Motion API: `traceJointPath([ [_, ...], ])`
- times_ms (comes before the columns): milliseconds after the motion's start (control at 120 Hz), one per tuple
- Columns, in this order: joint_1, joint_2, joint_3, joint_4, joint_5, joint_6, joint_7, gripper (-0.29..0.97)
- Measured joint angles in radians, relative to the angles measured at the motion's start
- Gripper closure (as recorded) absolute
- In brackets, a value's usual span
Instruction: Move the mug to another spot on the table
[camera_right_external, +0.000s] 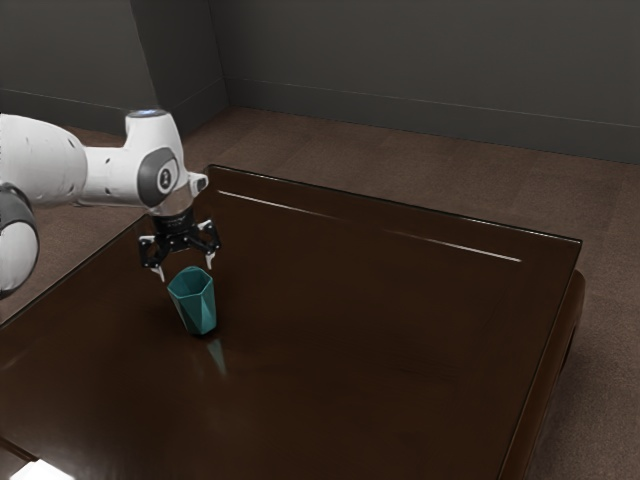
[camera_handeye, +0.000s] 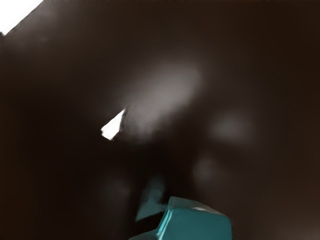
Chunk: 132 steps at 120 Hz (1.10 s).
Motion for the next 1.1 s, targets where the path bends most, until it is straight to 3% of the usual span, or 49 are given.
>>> traceJointPath([
  [500,-0.02,0.022,-0.007,-0.041,0.001,0.095,0.017,0.02],
  [983,-0.021,0.022,-0.008,-0.053,0.048,0.124,0.085,0.38],
  [1100,-0.021,0.021,-0.008,-0.051,0.053,0.125,0.092,0.42],
])
